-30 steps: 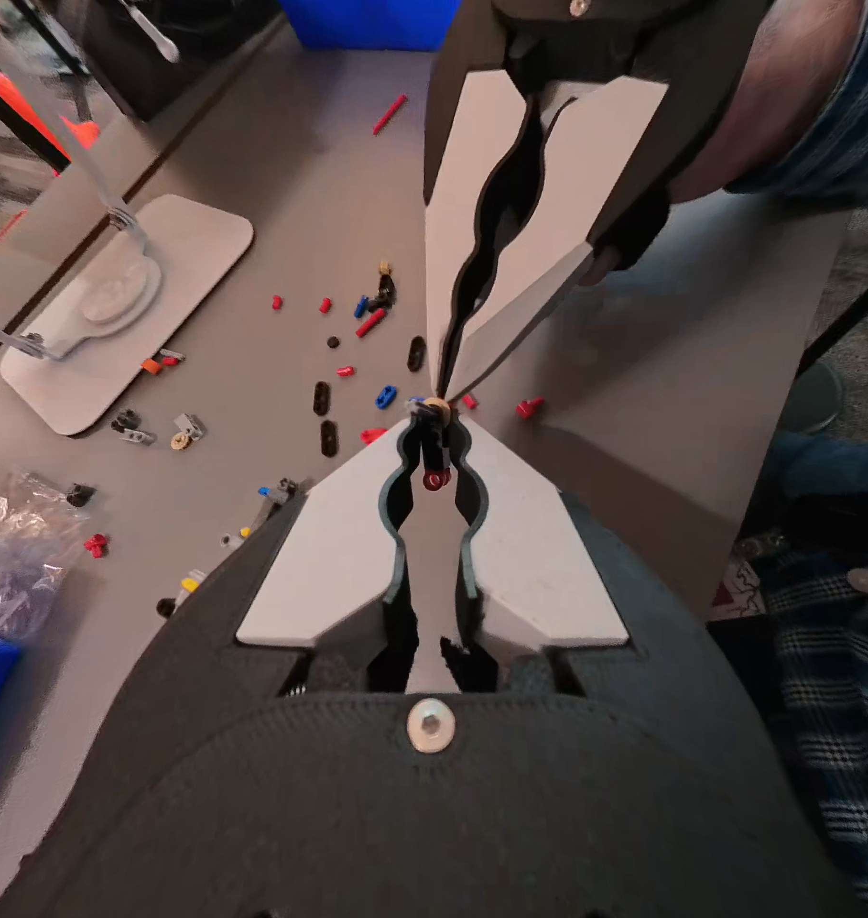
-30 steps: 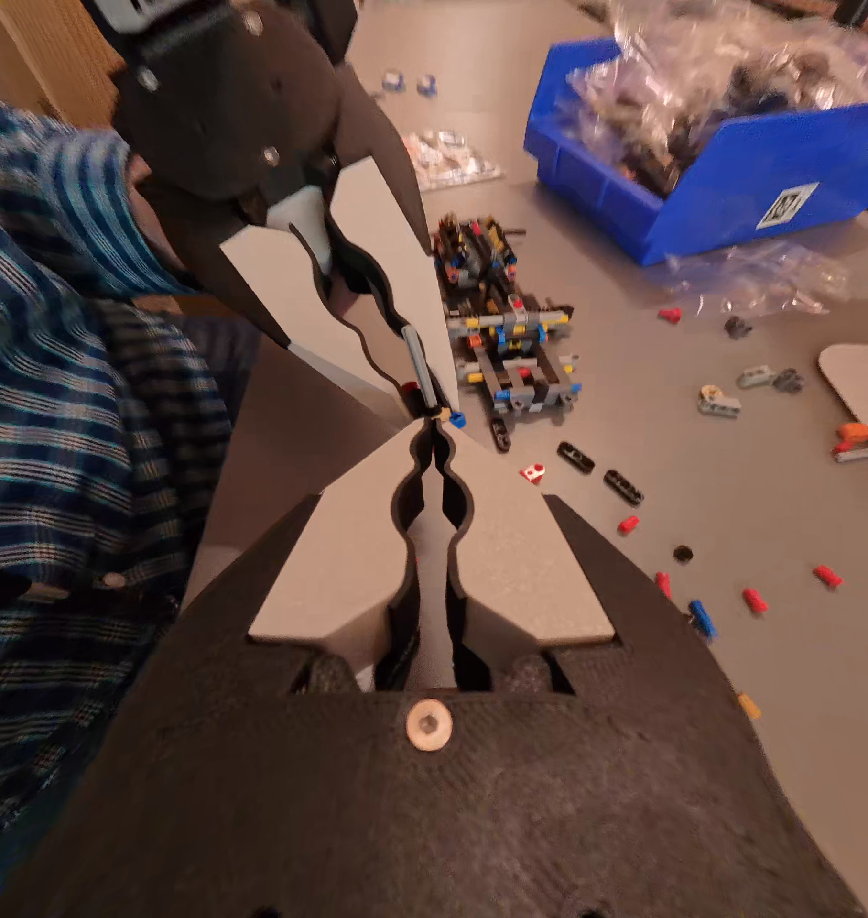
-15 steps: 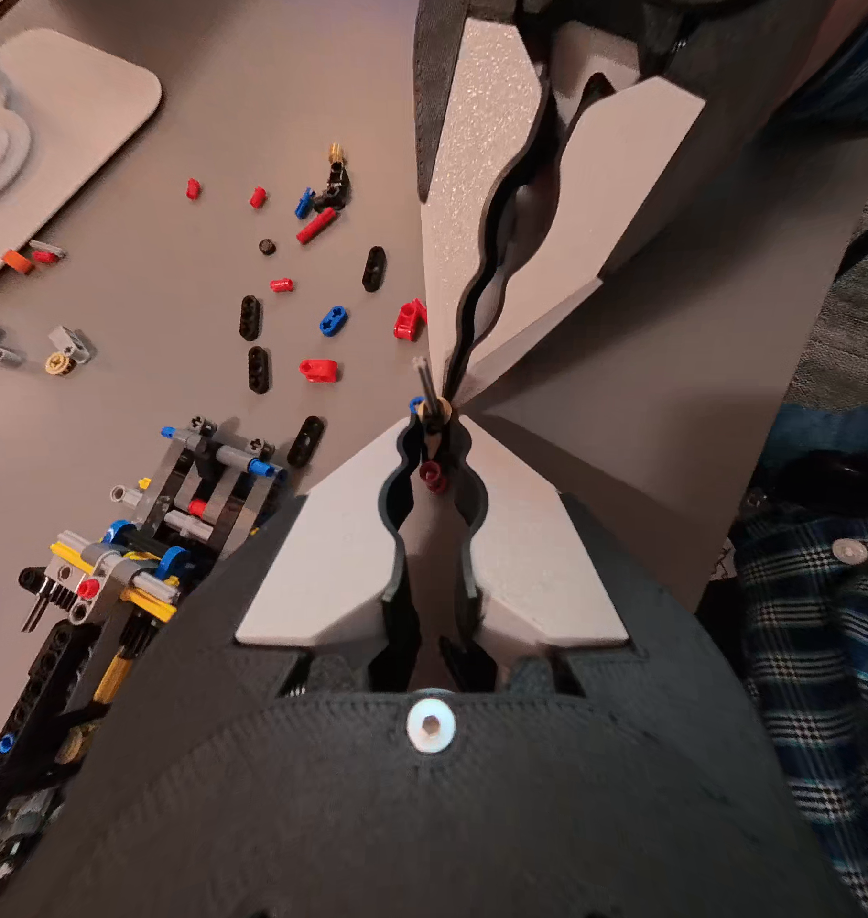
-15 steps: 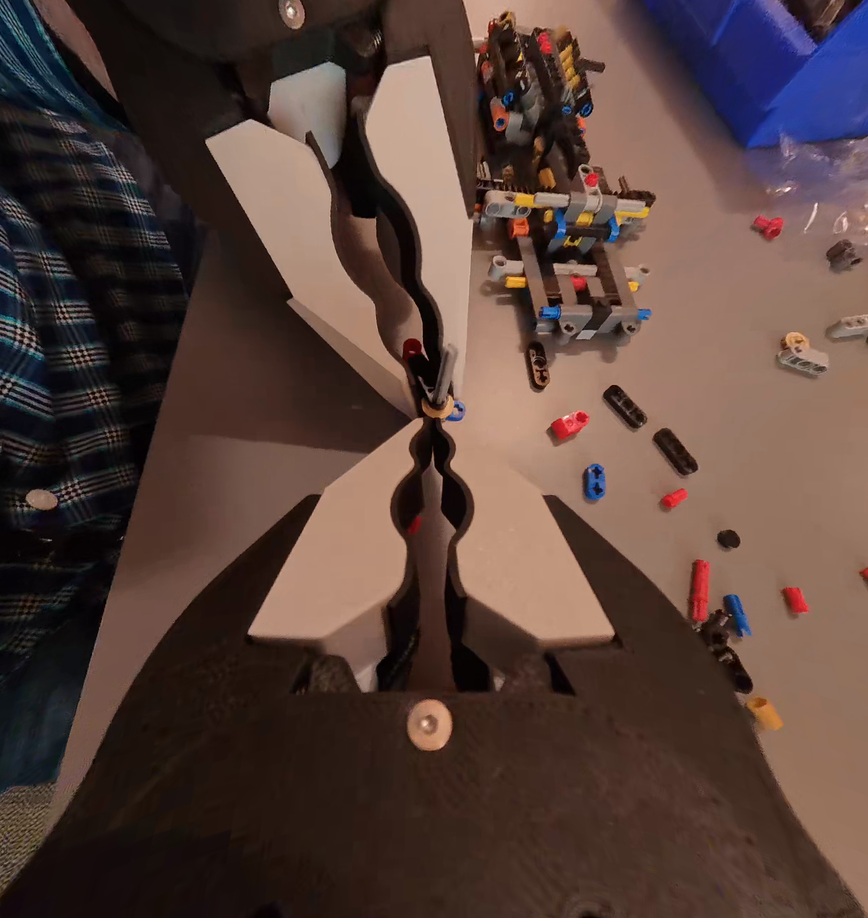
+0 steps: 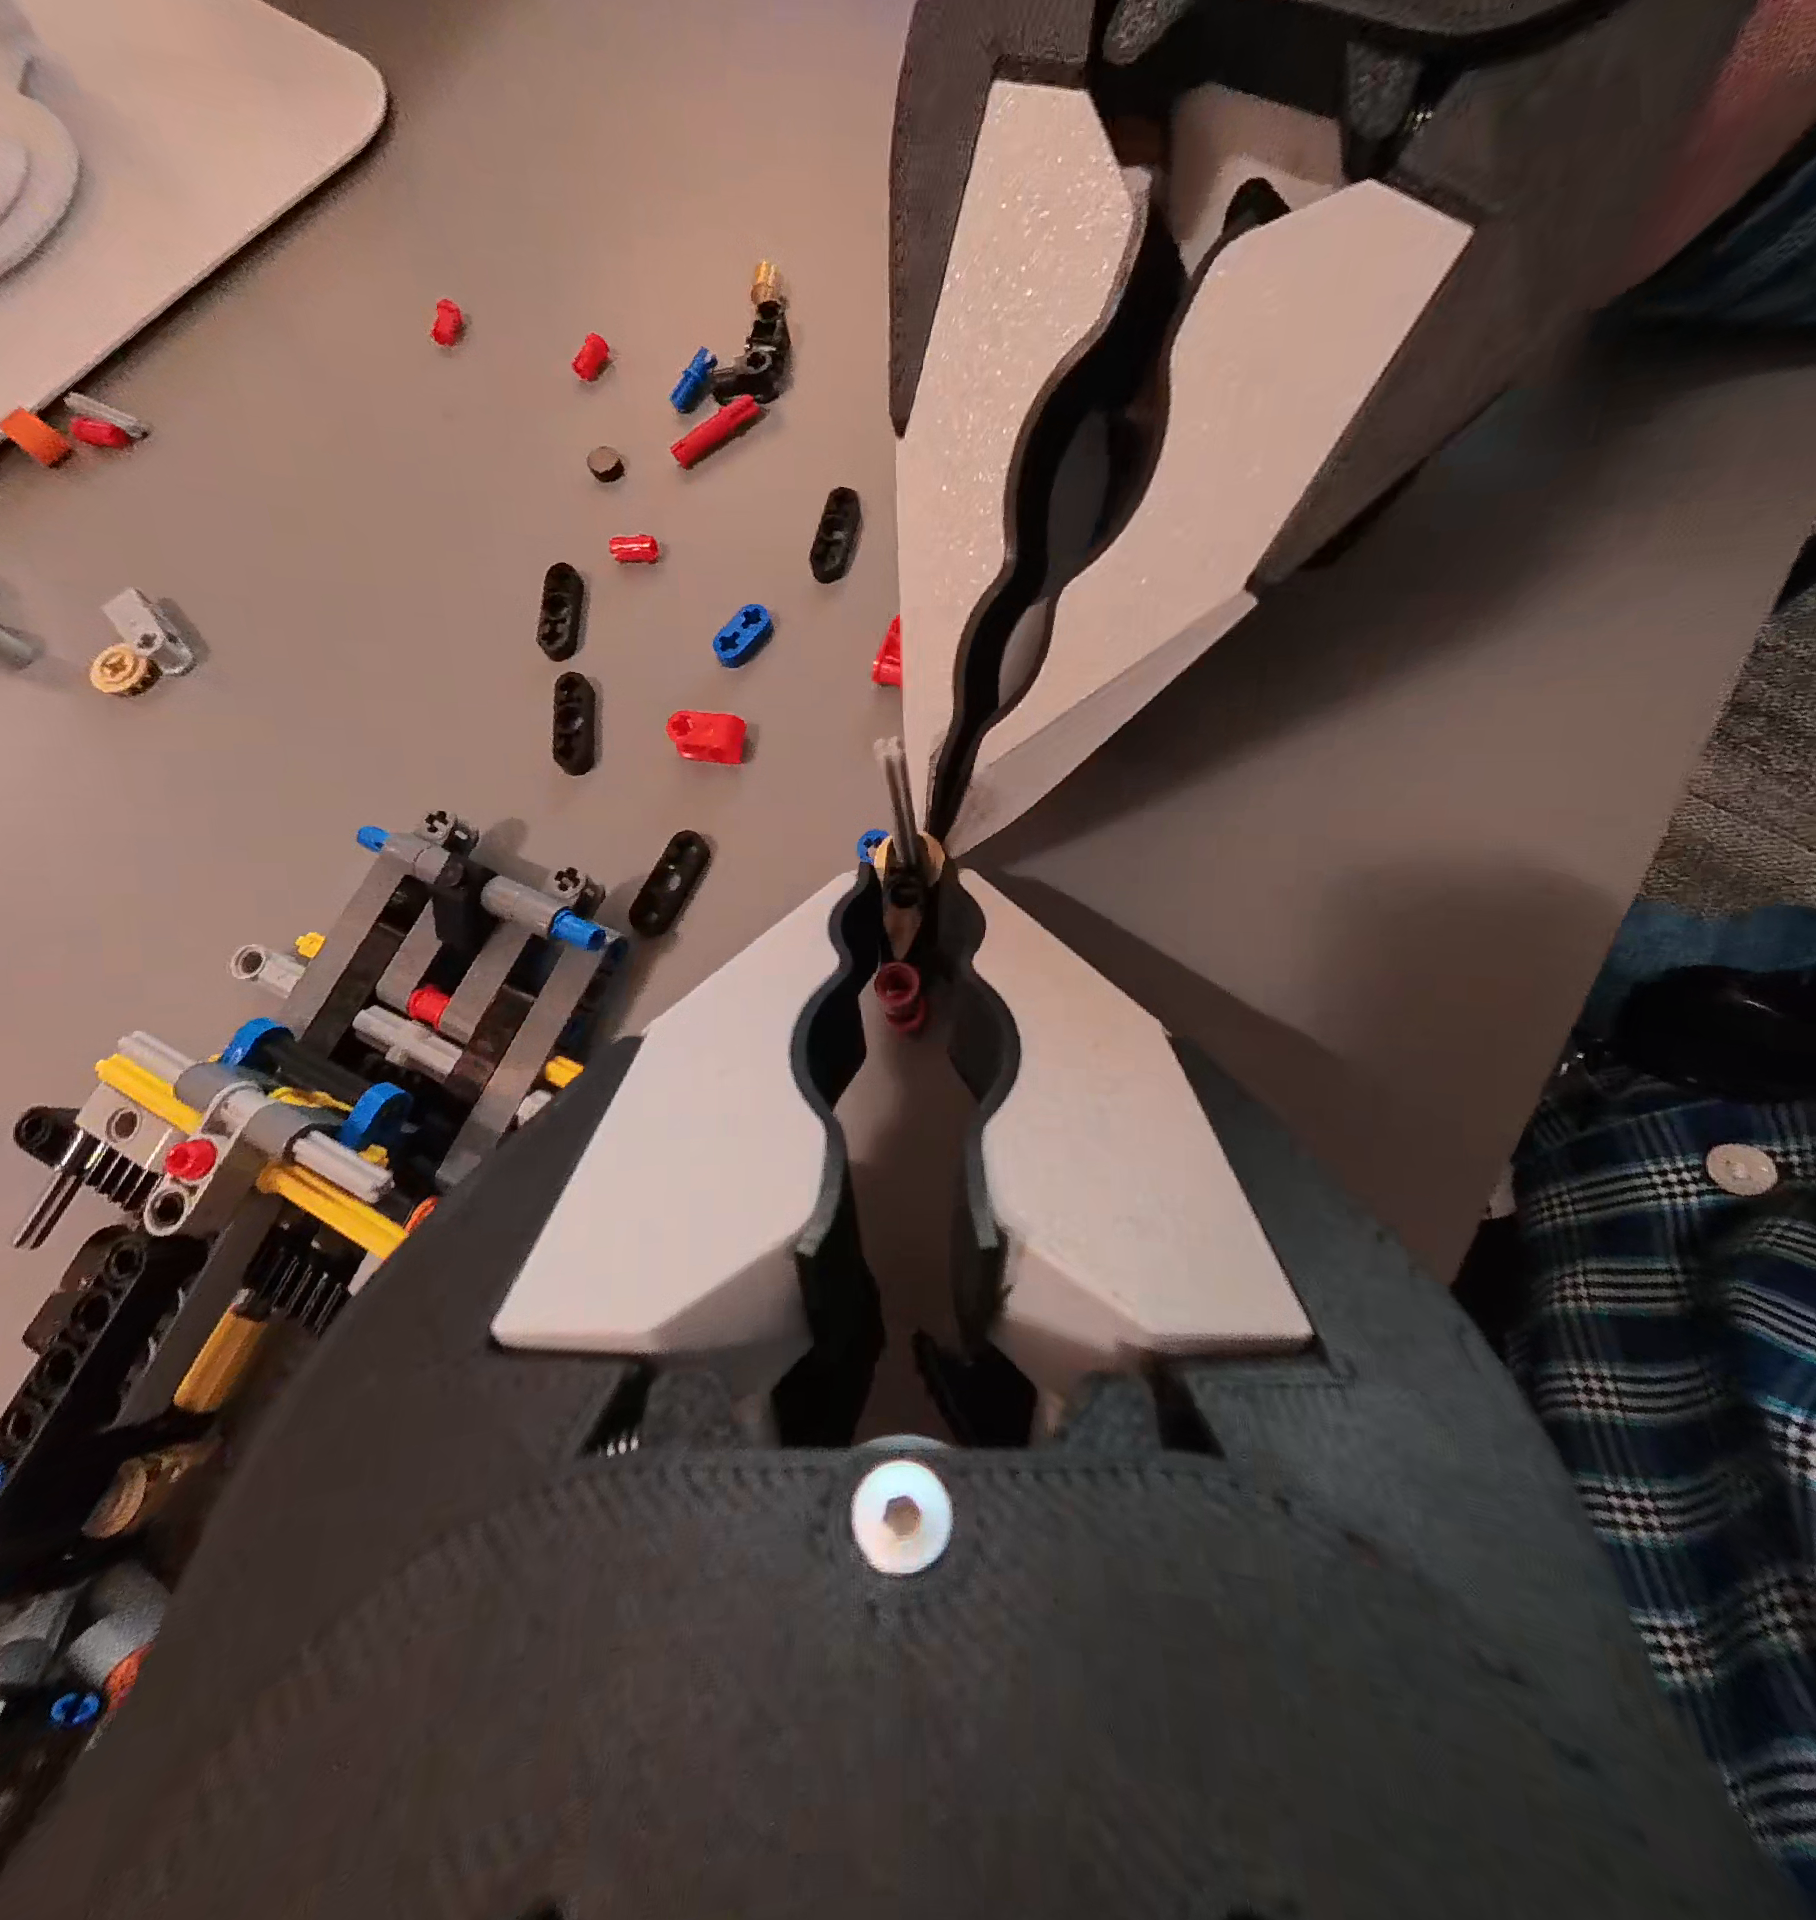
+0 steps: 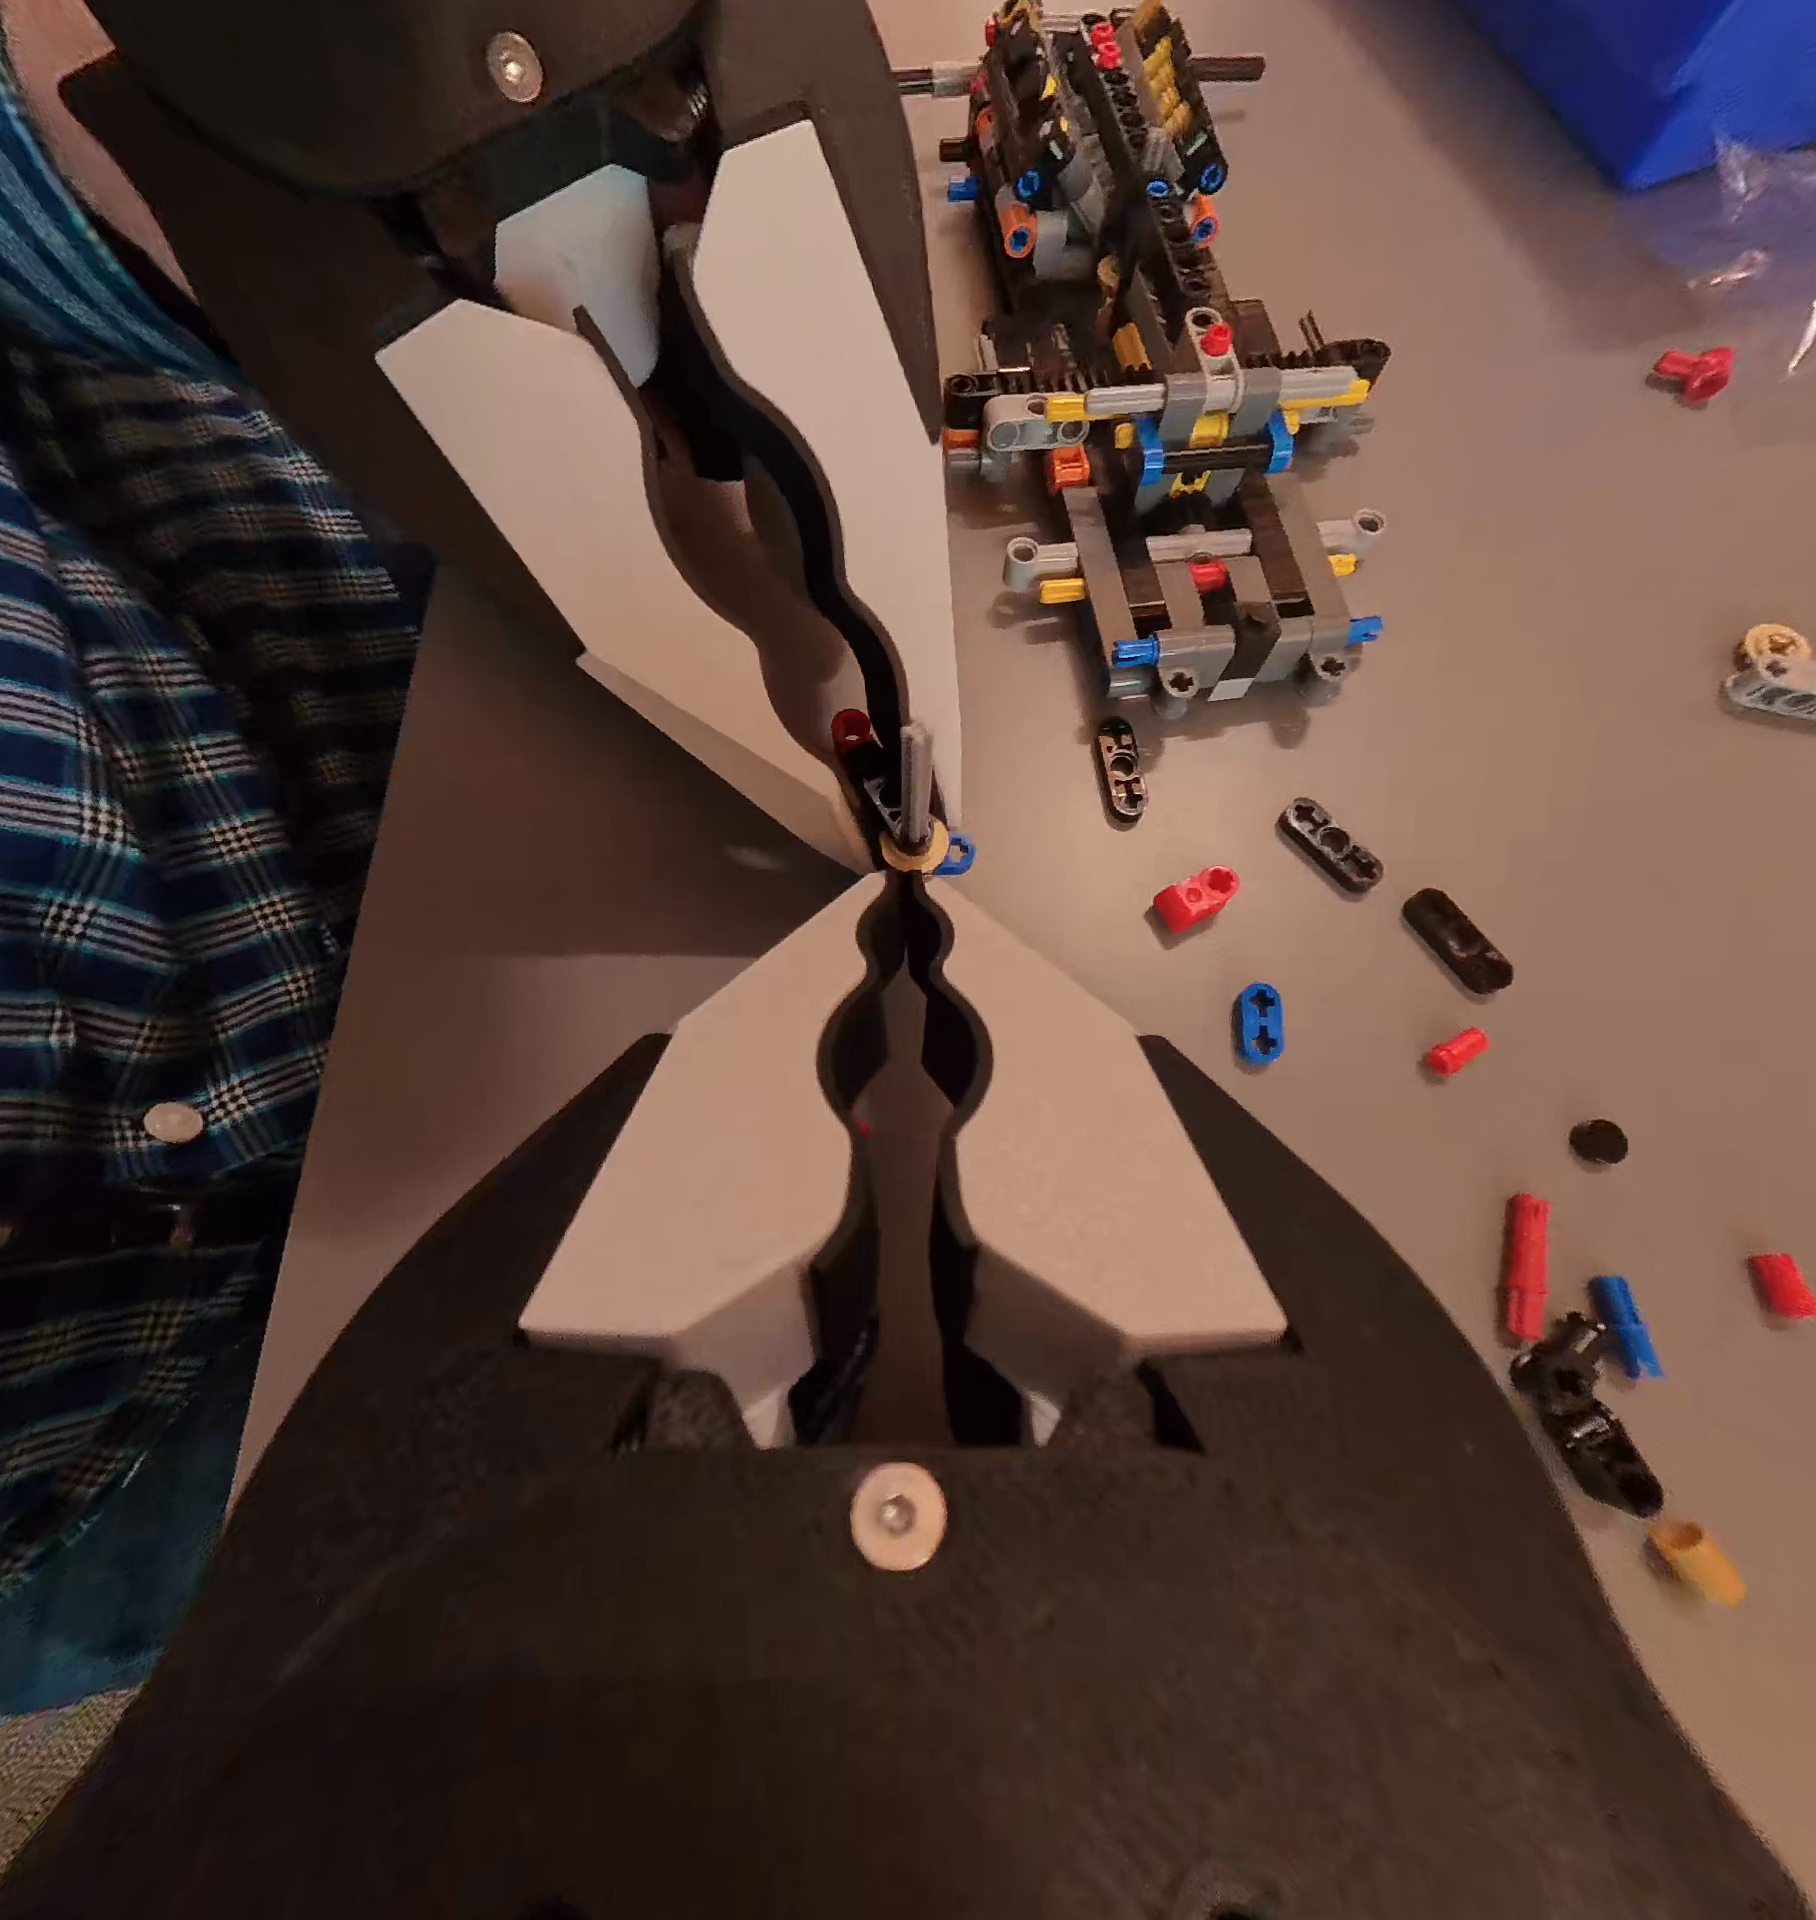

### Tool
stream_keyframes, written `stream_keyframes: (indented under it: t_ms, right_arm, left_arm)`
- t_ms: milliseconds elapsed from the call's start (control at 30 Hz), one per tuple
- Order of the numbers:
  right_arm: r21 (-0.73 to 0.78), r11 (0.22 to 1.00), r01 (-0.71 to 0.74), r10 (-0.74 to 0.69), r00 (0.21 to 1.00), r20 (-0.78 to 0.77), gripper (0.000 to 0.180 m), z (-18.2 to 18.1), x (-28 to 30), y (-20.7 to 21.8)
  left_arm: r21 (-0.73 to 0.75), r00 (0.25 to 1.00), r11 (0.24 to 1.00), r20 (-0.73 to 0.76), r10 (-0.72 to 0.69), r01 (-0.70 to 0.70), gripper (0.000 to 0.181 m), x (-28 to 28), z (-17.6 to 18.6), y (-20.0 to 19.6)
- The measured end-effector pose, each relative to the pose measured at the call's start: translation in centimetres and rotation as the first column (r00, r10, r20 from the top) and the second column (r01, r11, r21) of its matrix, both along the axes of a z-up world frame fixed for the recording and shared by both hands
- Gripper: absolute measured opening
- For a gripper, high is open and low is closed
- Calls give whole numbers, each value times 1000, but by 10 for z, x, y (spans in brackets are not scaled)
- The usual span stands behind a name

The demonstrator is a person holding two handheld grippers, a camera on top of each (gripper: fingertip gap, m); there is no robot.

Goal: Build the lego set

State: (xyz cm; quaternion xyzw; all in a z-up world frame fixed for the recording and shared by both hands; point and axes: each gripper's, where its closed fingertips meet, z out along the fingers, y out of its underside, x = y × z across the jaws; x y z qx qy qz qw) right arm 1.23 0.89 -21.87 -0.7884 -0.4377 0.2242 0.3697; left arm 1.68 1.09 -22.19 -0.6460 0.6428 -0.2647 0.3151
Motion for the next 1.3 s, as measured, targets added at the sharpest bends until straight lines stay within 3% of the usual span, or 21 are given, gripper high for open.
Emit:
stream_keyframes:
  t_ms: [33, 167, 300, 633, 767, 900, 1067, 1300]
  right_arm:
    - [-9, 1000, 9, -9, 1000, -9, 0, 1, 0, 1]
    - [-37, 998, 54, -58, 992, -108, 0, 14, 0, 6]
    - [-31, 998, 56, -57, 998, -25, 0, 2, 0, 6]
    - [-26, 998, 59, -59, 998, 0, 0, -2, -1, 6]
    - [-19, 998, 53, -53, 999, 2, 0, -2, -2, 7]
    - [-4, 999, 53, -53, 999, -9, 0, 1, -5, 9]
    - [3, 998, 55, -55, 997, -61, 0, 9, -6, 12]
    - [25, 996, 80, -78, 994, -78, 0, 13, -8, 17]
  left_arm:
    - [-7, 1000, 1000, 3, 5, -5, 9, 0, 0, 1]
    - [-116, 996, 993, 84, 40, -30, 9, 2, 12, 4]
    - [-129, 999, 991, 12, 35, -33, 10, 0, 0, 4]
    - [-112, 999, 994, 45, 21, -16, 13, -6, 5, 4]
    - [-35, 1000, 999, 3, 13, -12, 12, -11, -1, 5]
    - [-47, 1000, 999, -13, 14, -14, 11, -12, -3, 7]
    - [-196, 999, 980, 24, 24, -19, 11, -13, 2, 6]
    - [-234, 999, 972, 30, 33, -25, 10, -13, 3, 6]
